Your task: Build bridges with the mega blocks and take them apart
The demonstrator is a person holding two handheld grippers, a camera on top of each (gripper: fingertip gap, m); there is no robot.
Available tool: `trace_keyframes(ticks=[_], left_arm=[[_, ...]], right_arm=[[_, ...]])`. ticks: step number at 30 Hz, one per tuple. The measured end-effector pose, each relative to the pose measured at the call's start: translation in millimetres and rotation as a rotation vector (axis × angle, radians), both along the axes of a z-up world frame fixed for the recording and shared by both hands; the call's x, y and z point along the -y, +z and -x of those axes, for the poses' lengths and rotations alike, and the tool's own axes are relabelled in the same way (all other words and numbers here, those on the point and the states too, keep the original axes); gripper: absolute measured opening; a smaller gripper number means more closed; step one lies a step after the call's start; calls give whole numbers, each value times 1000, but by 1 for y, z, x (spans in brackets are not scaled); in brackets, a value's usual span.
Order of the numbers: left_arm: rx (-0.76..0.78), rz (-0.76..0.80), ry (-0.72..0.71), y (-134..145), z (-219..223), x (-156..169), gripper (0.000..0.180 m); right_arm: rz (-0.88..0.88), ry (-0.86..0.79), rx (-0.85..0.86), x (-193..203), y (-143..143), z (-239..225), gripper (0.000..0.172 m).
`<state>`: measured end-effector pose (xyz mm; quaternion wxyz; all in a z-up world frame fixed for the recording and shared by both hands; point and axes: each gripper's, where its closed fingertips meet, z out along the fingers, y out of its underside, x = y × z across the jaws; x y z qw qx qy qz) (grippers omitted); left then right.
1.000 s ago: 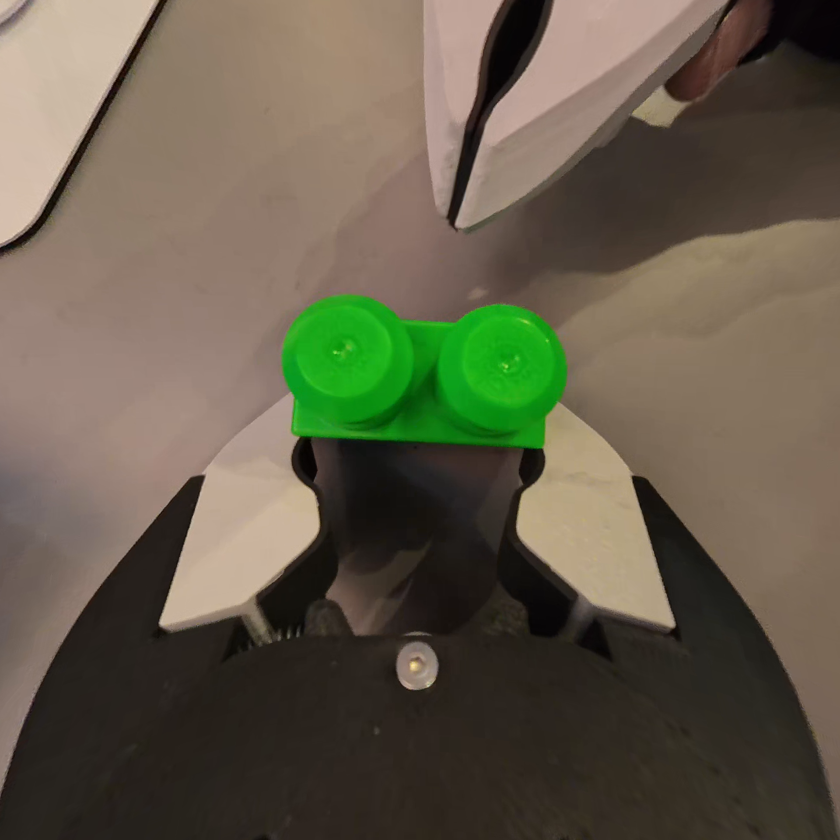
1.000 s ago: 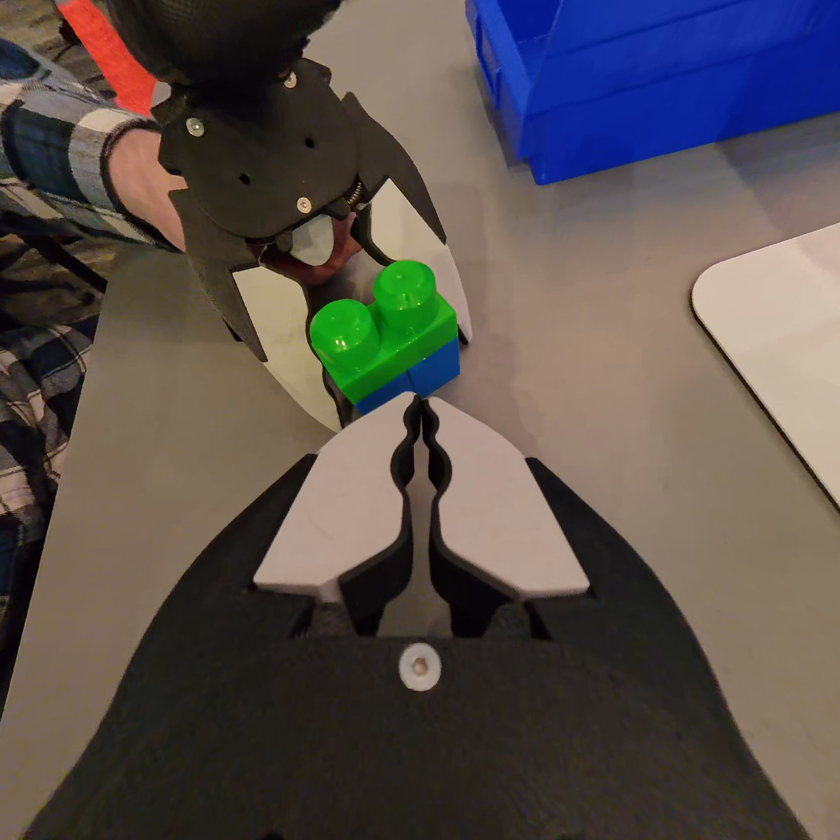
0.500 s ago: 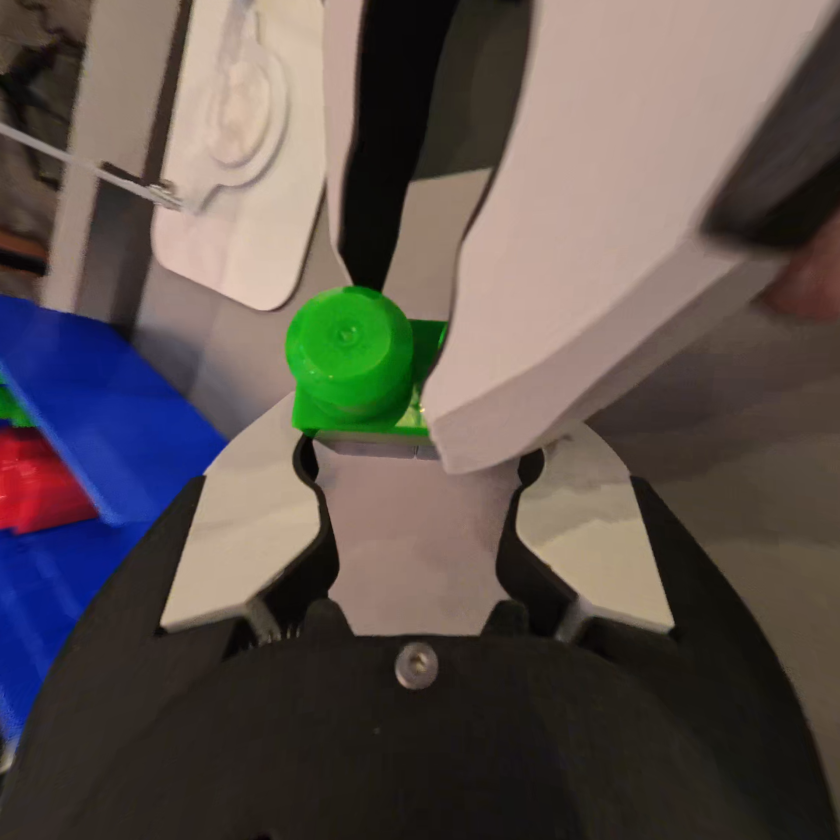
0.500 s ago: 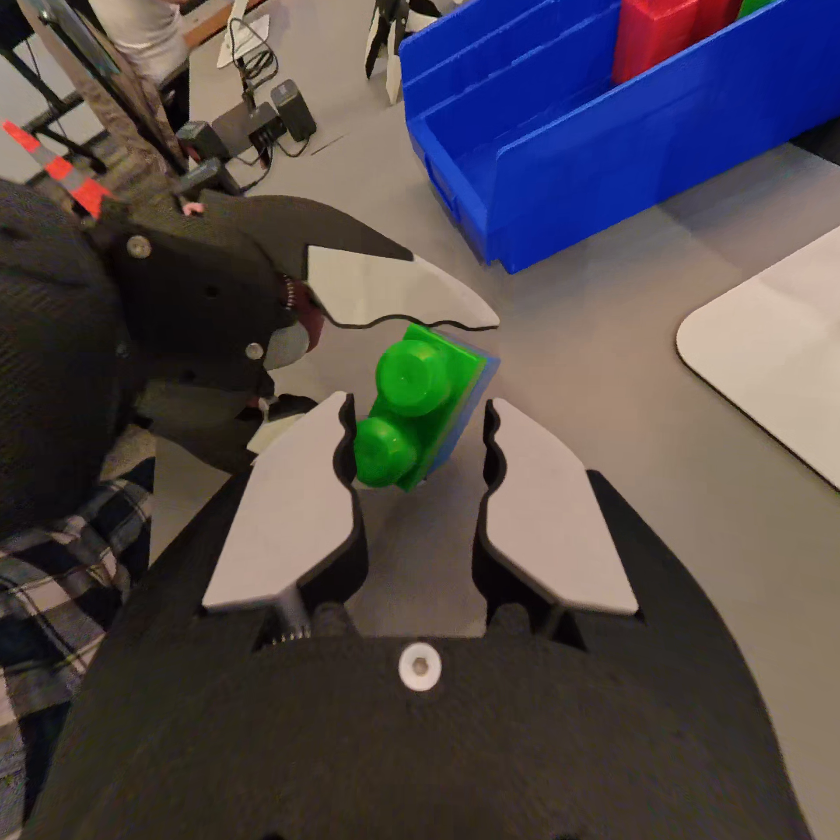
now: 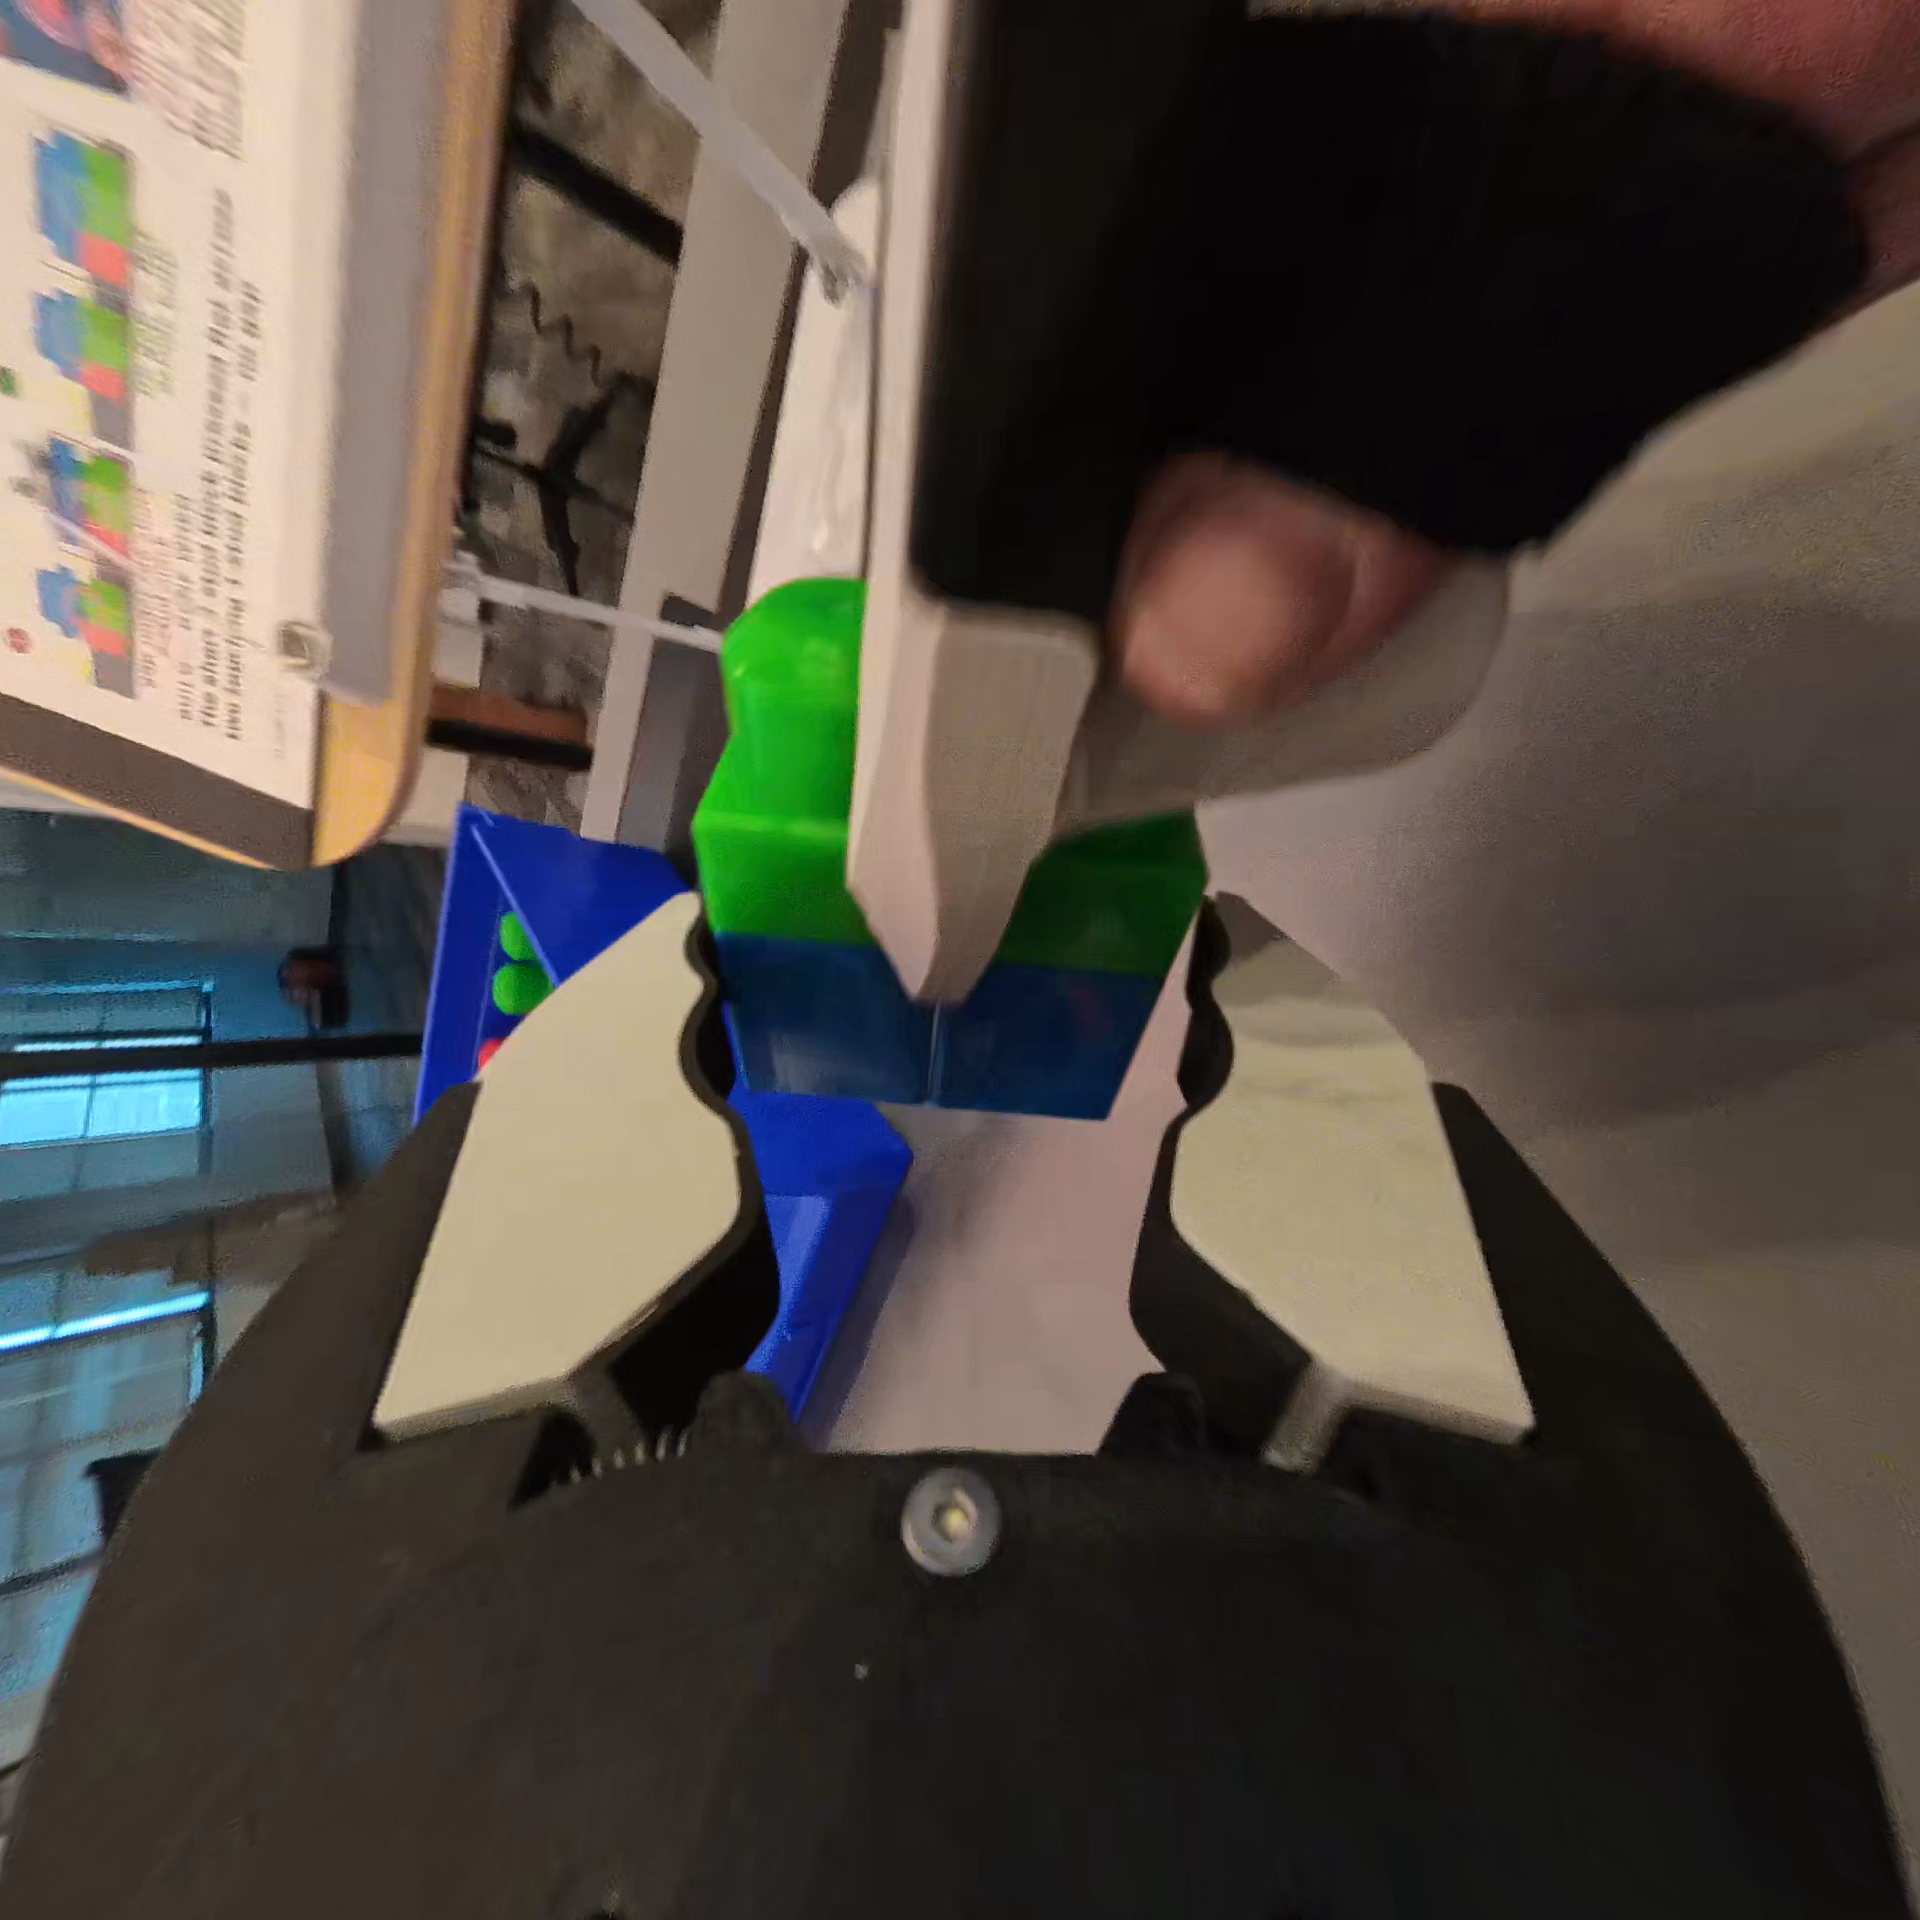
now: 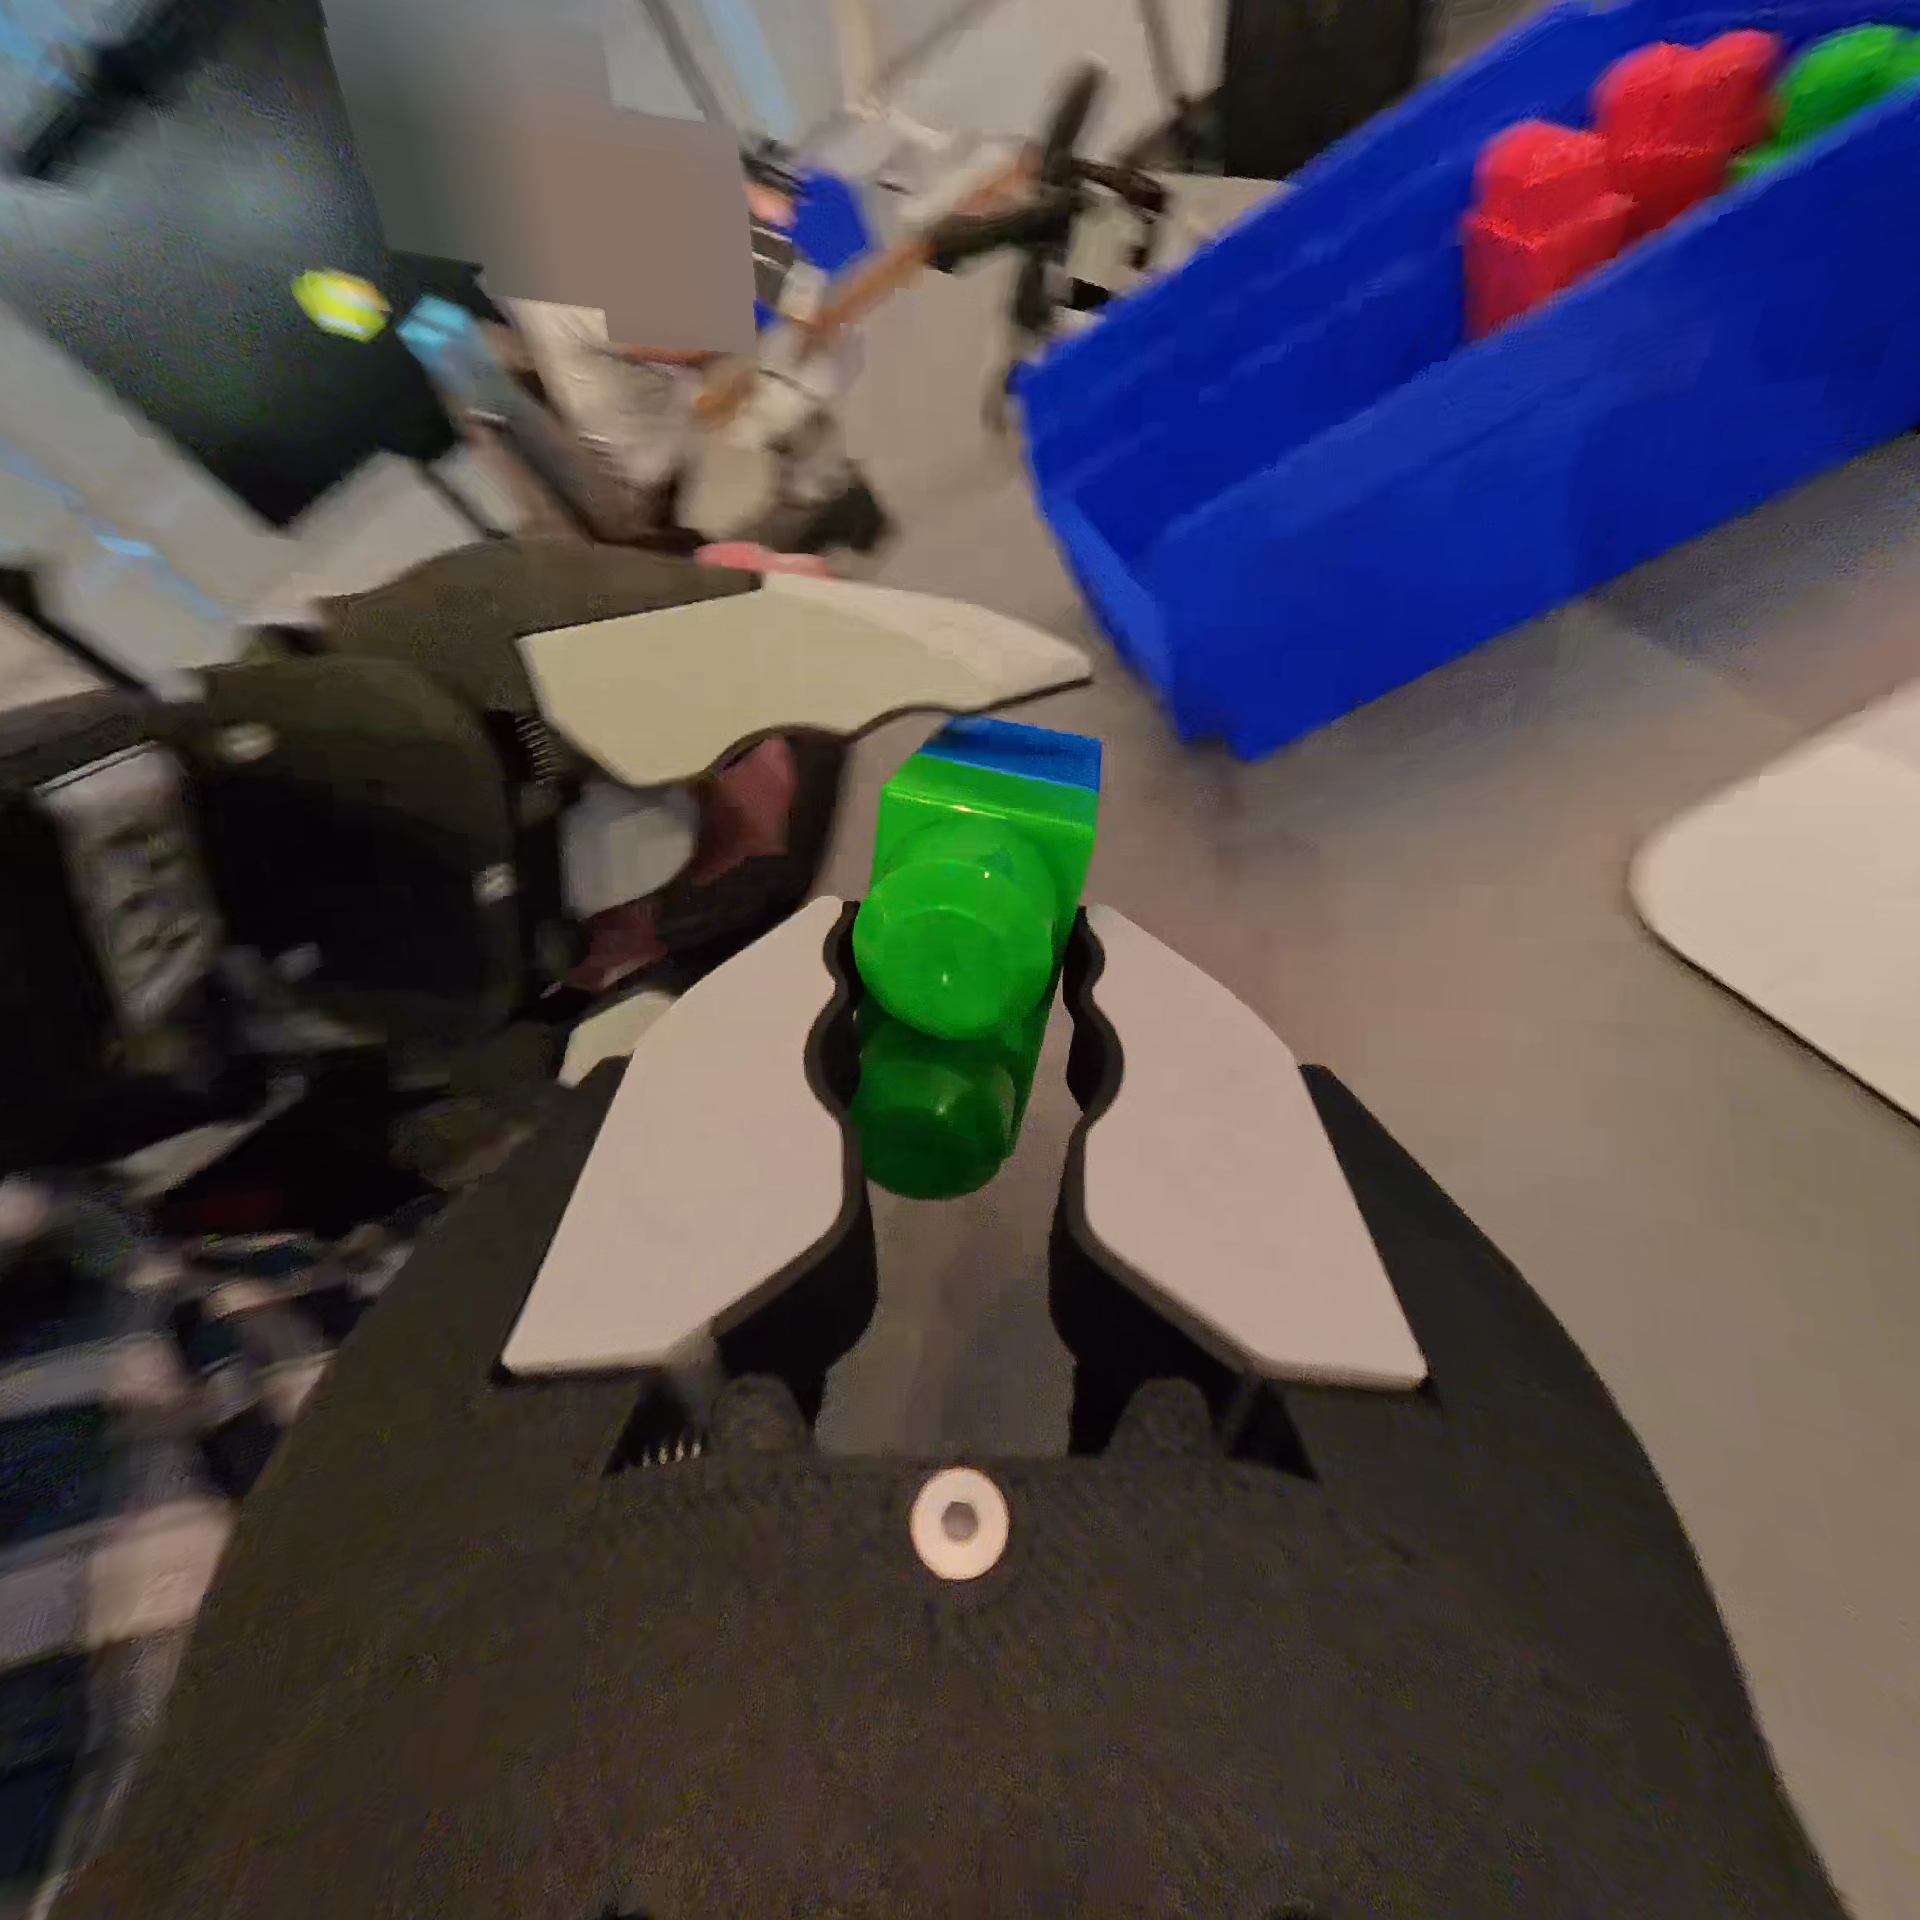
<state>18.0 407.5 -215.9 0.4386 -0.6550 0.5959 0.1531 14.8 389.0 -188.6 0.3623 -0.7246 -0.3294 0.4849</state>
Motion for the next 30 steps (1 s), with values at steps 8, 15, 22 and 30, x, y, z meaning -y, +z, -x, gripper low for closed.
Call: trace_keyframes(ticks=[8, 15, 22, 30], left_arm=[[494, 67, -319, 58, -15, 21, 118], [558, 0, -507, 69, -31, 40, 97], [607, -58, -662, 83, -36, 63, 76], [618, -88, -735, 87, -42, 74, 79]], right_arm=[[109, 278, -346, 21, 51, -29, 38], [194, 416, -456, 39, 63, -30, 38], [253, 501, -505, 49, 68, -31, 38], [296, 545, -524, 54, 64, -32, 38]])
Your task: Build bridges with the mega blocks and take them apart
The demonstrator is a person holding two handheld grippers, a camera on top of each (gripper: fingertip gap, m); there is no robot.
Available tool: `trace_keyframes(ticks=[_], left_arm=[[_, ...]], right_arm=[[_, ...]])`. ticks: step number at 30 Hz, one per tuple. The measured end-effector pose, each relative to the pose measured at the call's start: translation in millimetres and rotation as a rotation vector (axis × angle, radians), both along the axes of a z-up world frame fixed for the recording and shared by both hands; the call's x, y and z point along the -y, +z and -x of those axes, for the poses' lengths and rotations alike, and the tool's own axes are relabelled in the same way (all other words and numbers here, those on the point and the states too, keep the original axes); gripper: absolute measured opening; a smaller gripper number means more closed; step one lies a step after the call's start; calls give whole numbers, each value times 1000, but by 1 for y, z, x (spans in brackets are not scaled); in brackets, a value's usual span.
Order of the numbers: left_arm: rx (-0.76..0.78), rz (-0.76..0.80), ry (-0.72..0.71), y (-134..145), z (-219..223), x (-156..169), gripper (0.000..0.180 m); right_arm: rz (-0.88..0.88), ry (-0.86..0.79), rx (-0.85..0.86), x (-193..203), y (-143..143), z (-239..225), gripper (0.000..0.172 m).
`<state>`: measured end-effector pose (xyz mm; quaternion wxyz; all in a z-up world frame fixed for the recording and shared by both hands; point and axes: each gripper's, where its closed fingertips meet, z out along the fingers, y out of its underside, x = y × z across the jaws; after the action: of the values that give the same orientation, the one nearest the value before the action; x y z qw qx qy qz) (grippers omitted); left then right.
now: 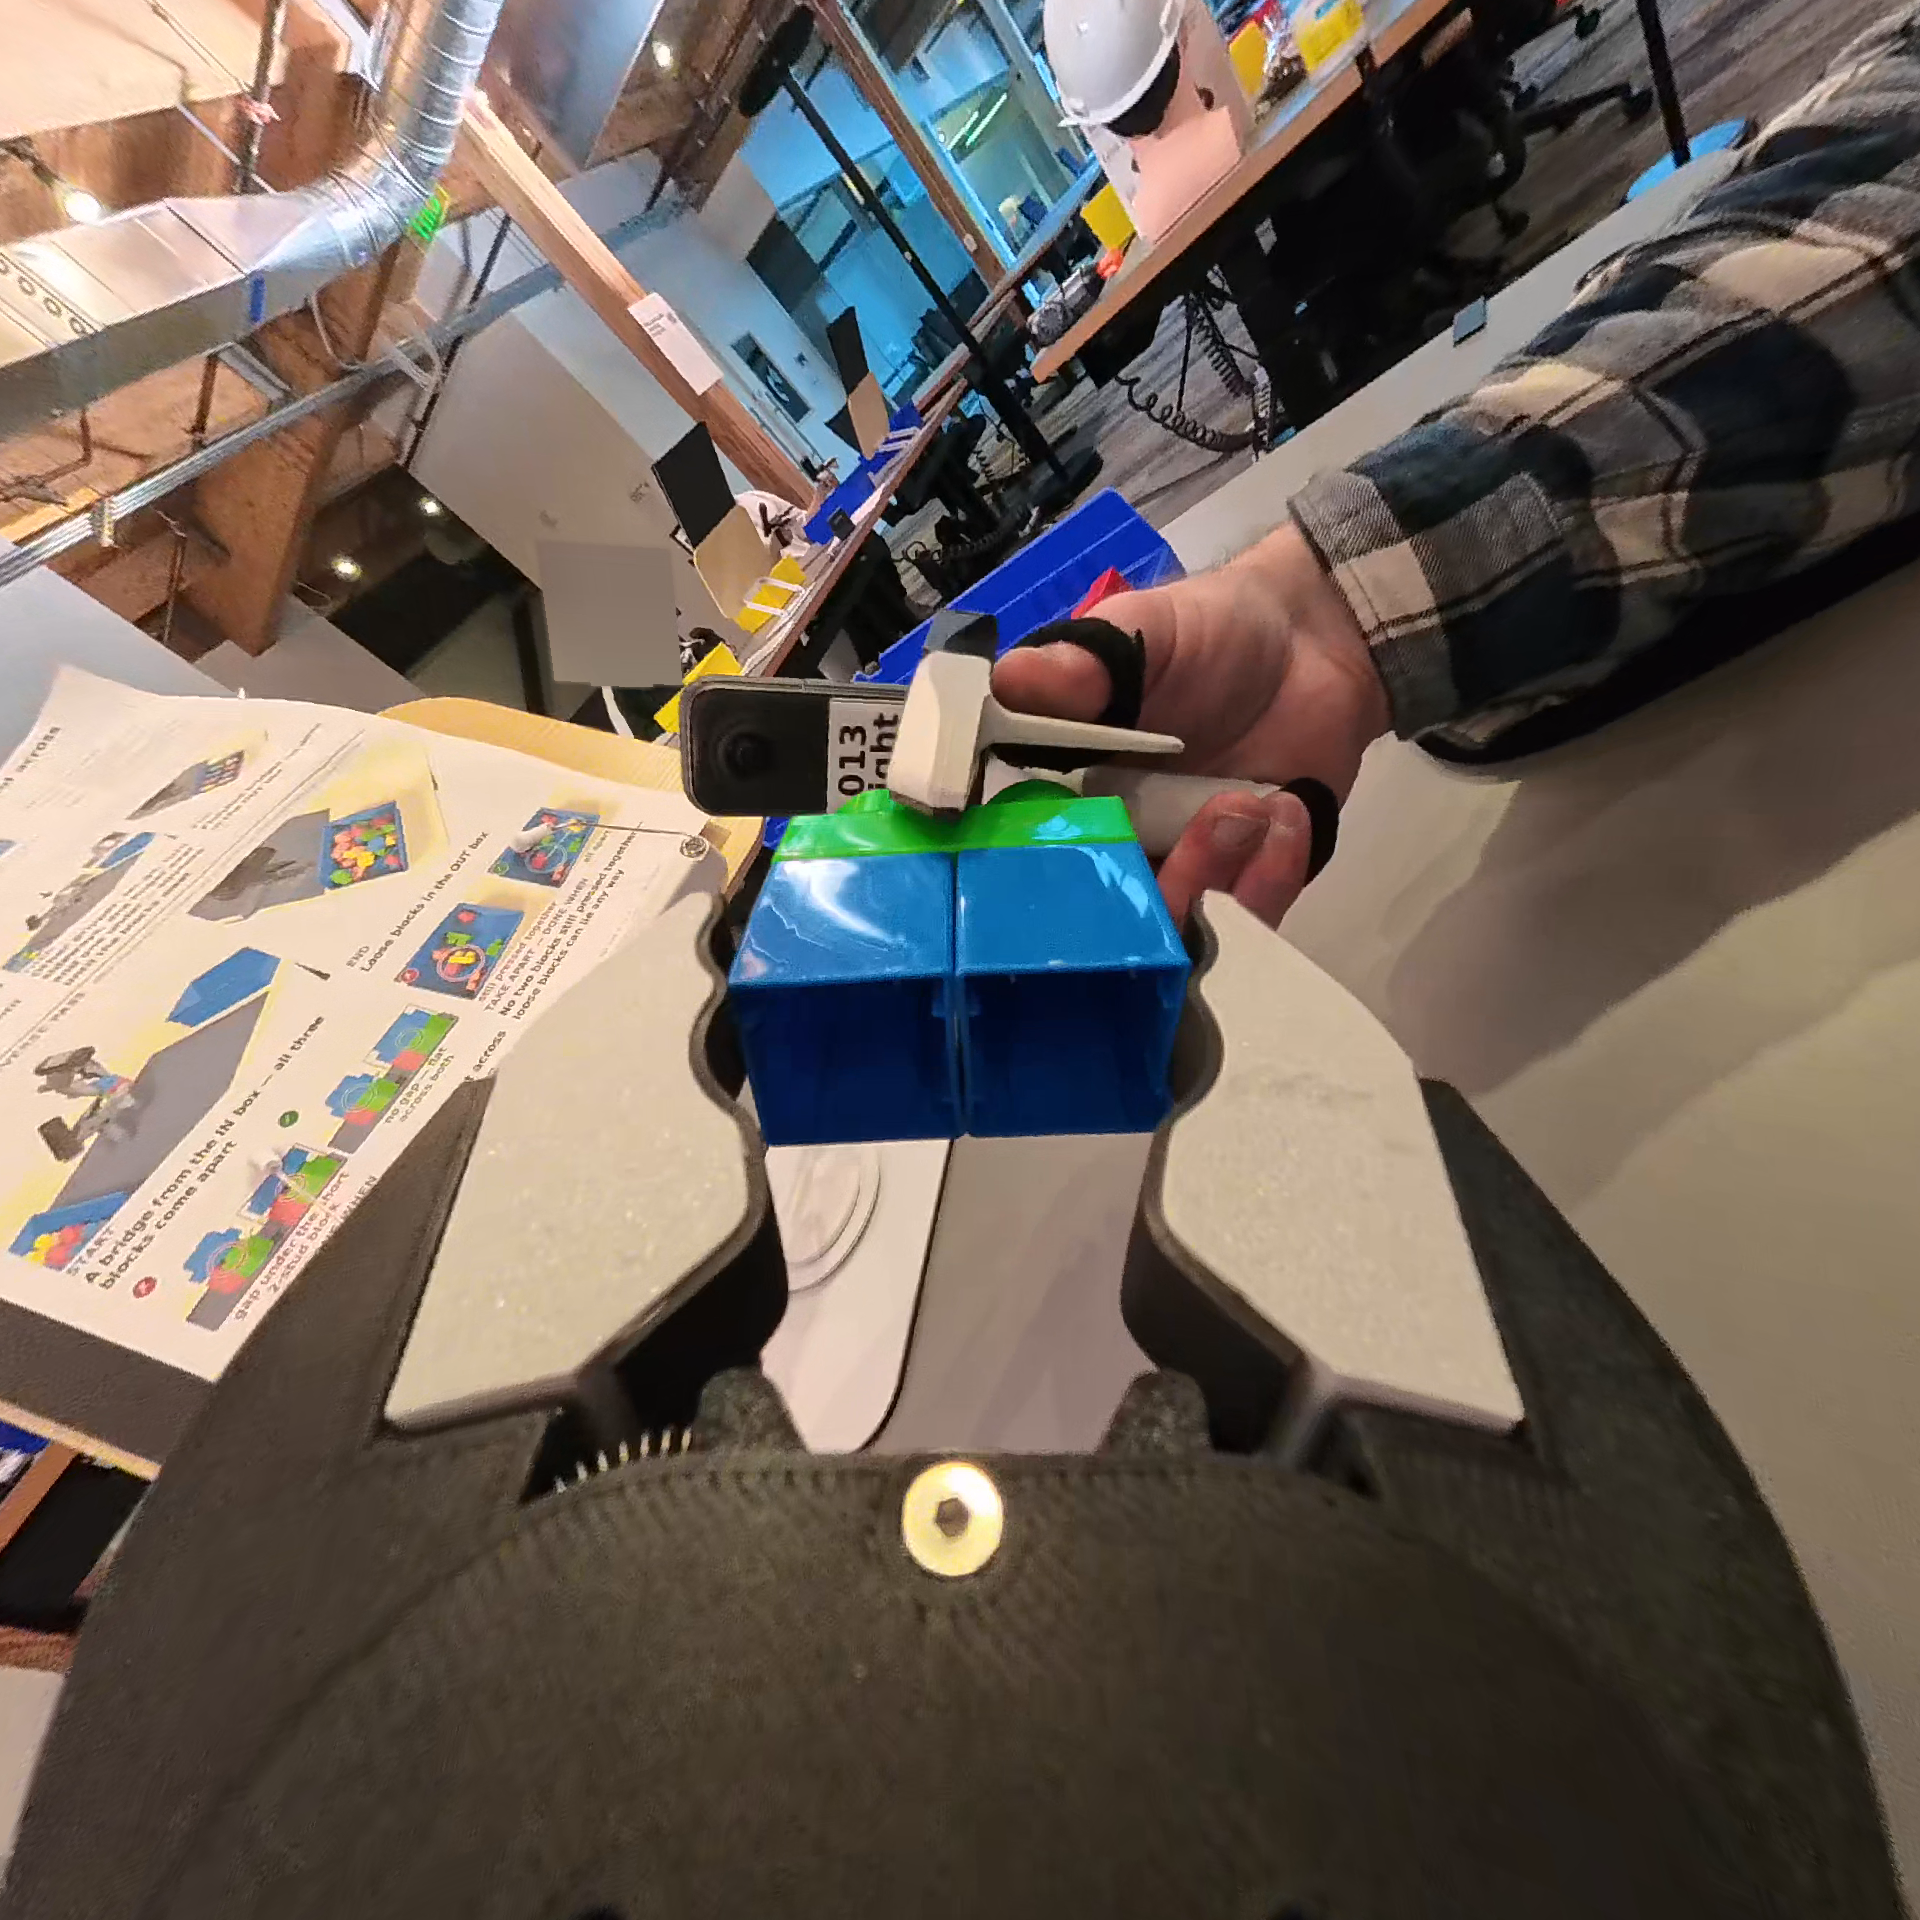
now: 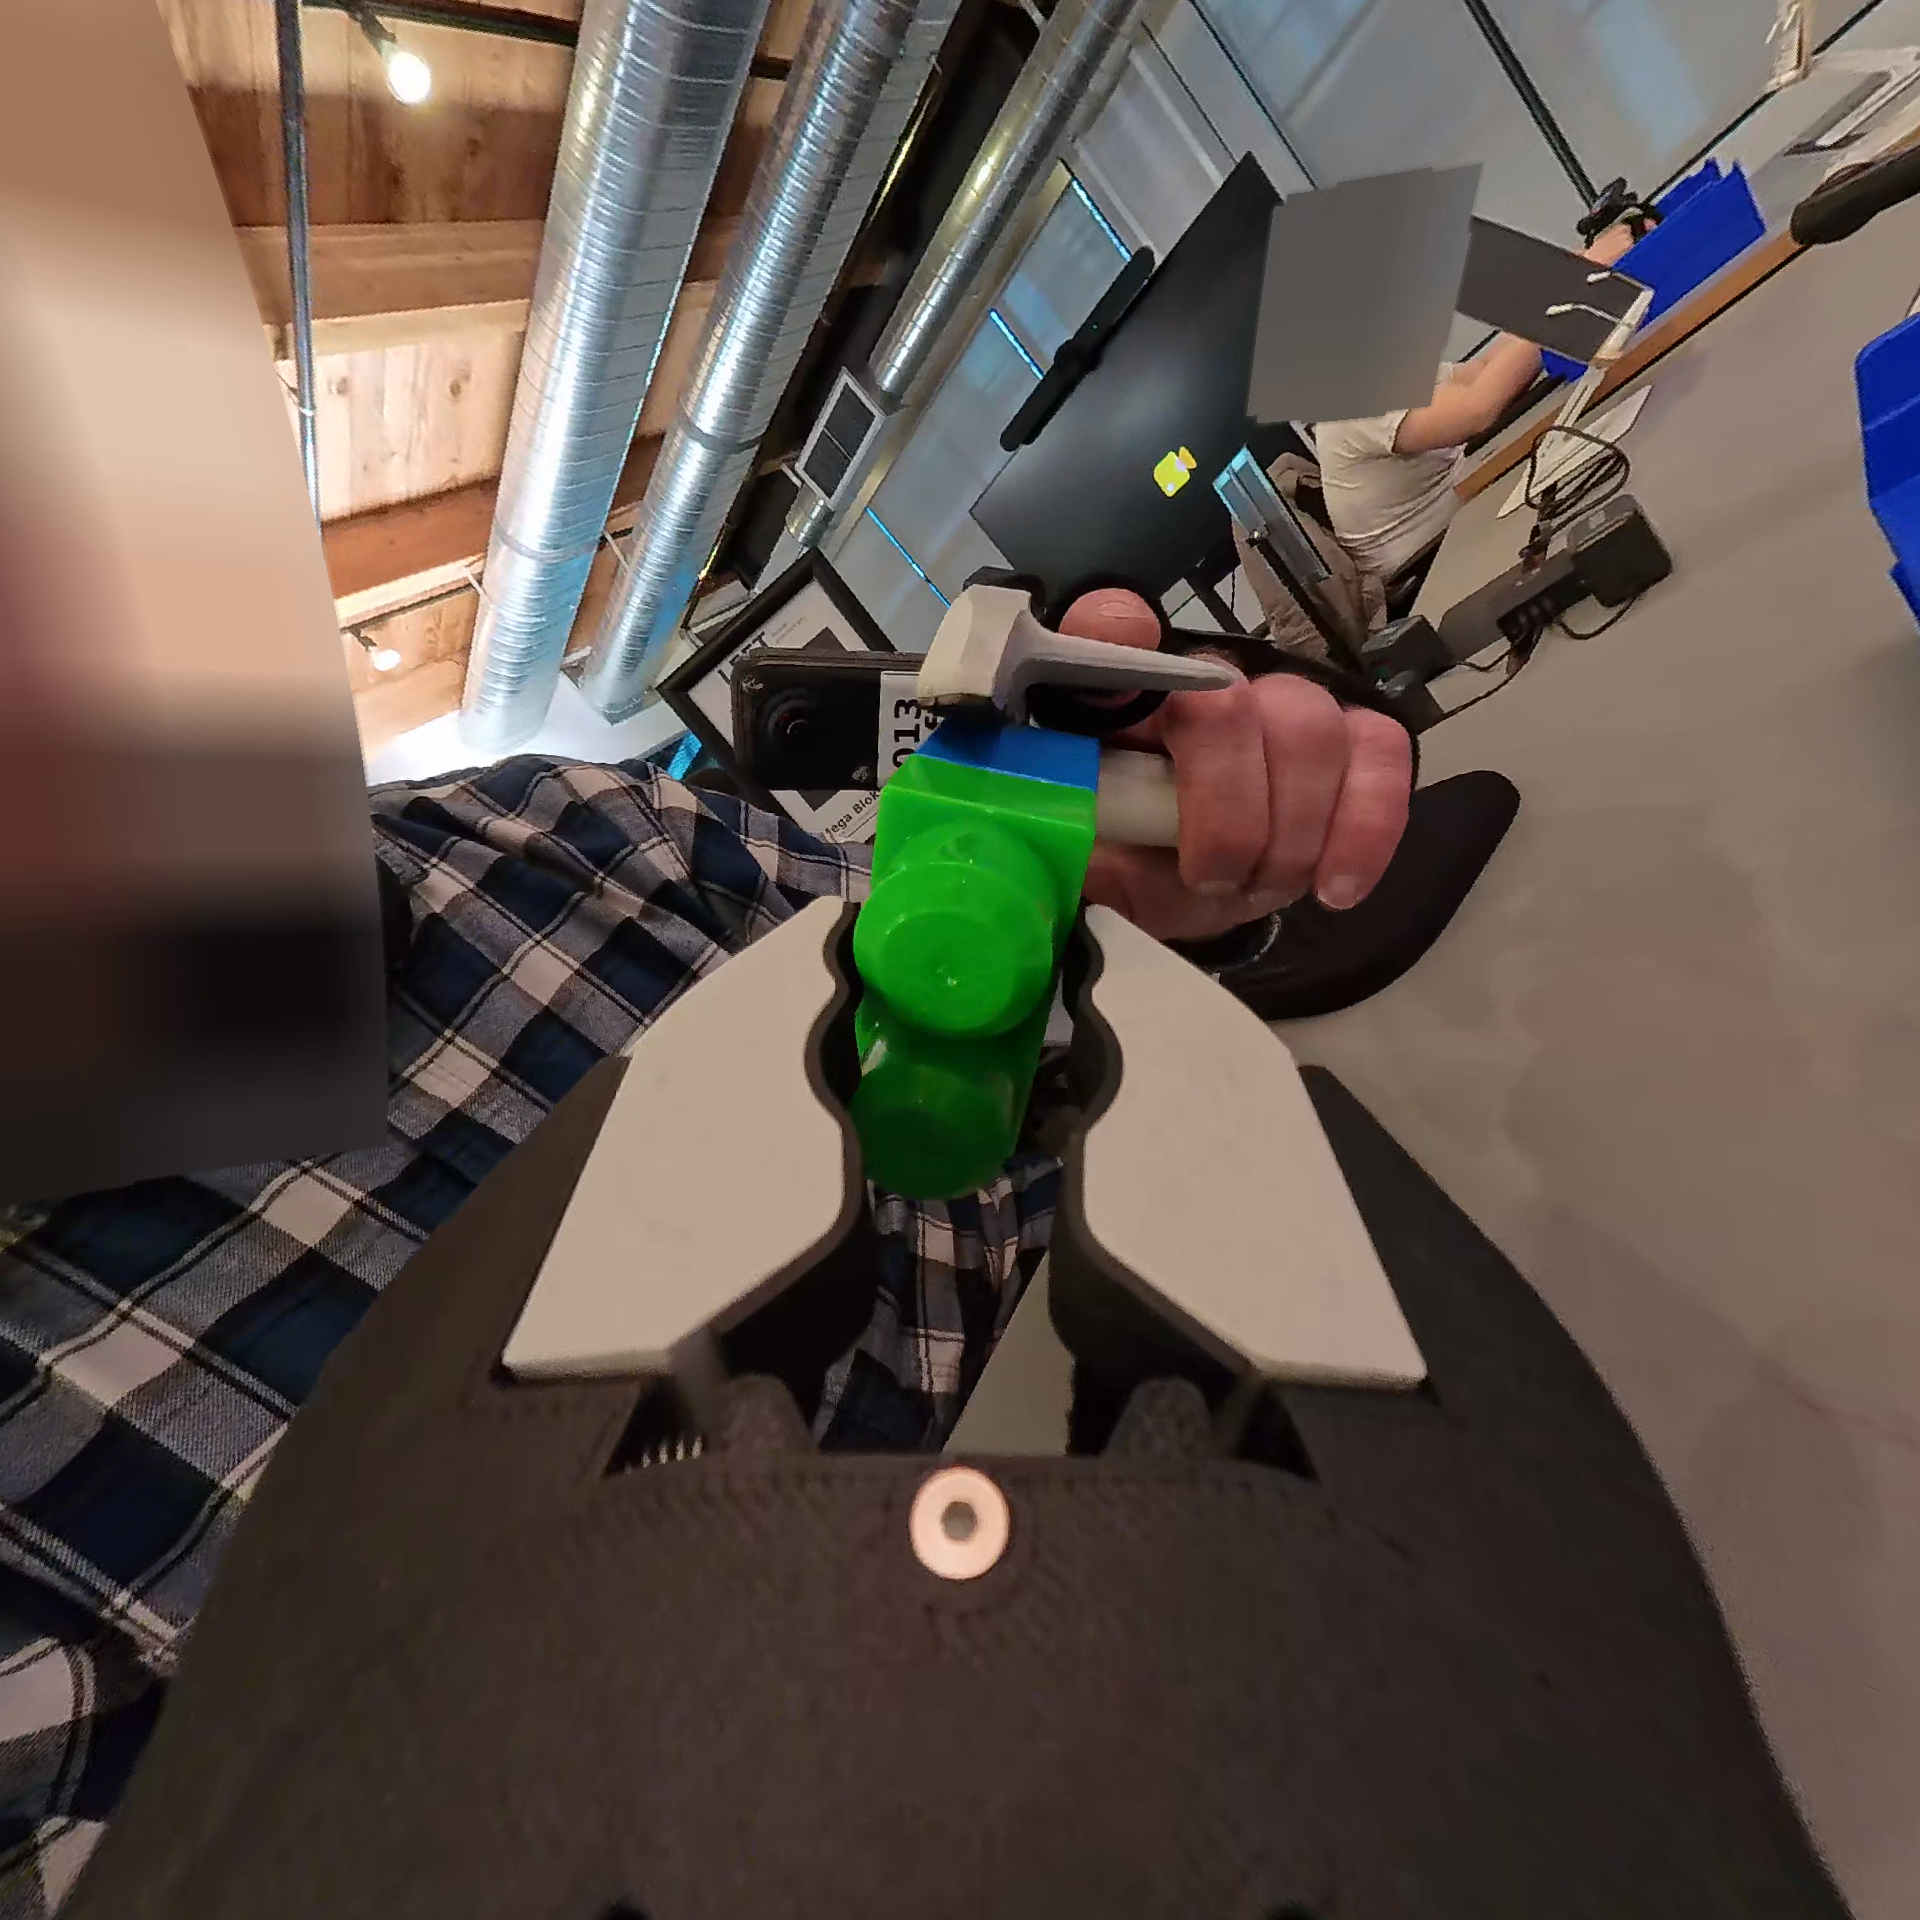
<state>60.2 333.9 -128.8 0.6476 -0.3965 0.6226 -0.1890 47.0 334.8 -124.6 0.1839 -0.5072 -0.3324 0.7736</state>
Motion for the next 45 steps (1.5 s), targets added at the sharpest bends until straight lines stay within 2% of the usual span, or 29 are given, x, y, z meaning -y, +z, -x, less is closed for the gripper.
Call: trace_keyframes(ticks=[7, 10, 18, 21, 25, 31, 45], left_arm=[[-2, 22, 1, -2, 0, -1, 79], [-22, 19, 14, -5, -3, -4, 85], [-16, 35, 7, -6, -3, -5, 81], [-17, 31, 9, -5, -1, -6, 81], [-30, 25, 1, -7, -2, -3, 81], [-36, -16, 22, -7, 0, -2, 79], [-145, 0, 76, -14, 9, 9, 74]], right_arm=[[-4, -4, -22, 0, 2, -2, 38], [-7, -3, -16, 1, 2, -2, 38], [-22, -37, -23, 0, 2, -3, 38], [-8, -54, 0, -2, 3, -3, 55], [-20, -50, 27, 0, 0, -2, 37], [-31, -42, 47, 3, 1, -1, 36], [-69, 57, 81, 17, -6, 2, 36]])
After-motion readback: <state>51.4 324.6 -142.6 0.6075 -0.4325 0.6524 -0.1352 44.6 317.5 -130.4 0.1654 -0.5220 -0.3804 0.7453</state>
